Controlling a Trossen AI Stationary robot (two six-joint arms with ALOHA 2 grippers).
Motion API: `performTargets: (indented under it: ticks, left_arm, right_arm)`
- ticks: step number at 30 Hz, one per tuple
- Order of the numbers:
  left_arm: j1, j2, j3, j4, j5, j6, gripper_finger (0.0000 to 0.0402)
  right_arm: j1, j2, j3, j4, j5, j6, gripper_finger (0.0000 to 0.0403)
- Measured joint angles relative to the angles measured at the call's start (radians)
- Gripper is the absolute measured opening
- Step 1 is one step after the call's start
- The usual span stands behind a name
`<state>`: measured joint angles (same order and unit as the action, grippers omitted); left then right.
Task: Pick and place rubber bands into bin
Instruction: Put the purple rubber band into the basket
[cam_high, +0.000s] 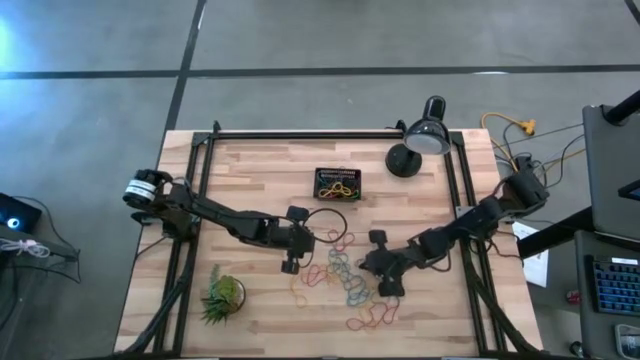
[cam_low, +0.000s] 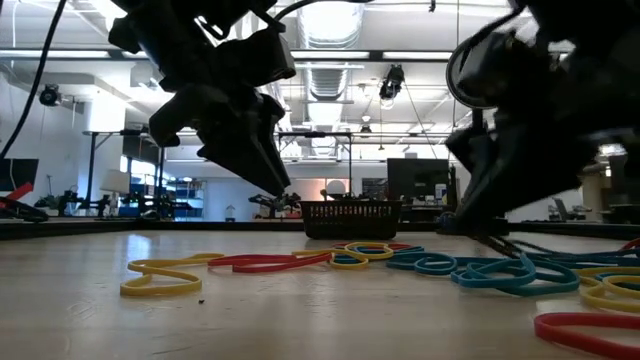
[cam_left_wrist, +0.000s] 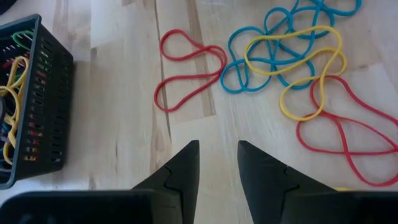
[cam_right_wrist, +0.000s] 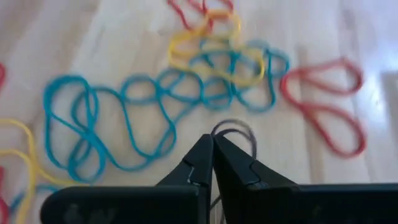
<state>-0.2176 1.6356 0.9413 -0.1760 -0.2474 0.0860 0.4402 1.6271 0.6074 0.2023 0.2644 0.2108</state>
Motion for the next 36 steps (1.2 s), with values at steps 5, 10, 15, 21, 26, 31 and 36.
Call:
performTargets:
  ticks: [5,10,15,21,26,31,36]
  left_arm:
    - [0.0,0.0,0.0,0.003,0.0,0.0,0.0094]
    - [0.0,0.0,0.0,0.01,0.0,0.0,0.0094]
    - [0.0,0.0,0.001,0.021,0.0,0.0,0.0094]
    - [0.0,0.0,0.003,0.042,0.0,0.0,0.0094]
    - [0.0,0.0,0.005,0.043,0.0,0.0,0.0094]
    - [0.0,0.0,0.003,0.039,0.001,0.0,0.0094]
    - [0.0,0.0,0.003,0.038,0.0,0.0,0.0094]
  right_arm:
    - [0.028,-0.045,0.017,0.006,0.064,-0.054,0.0008]
    - [0.074,-0.094,0.034,0.009,0.188,-0.136,0.0008]
    - [0.101,-0.131,0.064,0.008,0.32,-0.239,0.0008]
    - [0.095,-0.144,0.116,0.015,0.394,-0.366,0.0008]
    - [0.056,-0.145,0.154,0.013,0.423,-0.459,0.0008]
    - [0.009,-0.146,0.185,0.012,0.422,-0.527,0.0008]
    - [-0.032,-0.146,0.215,0.012,0.421,-0.579,0.0008]
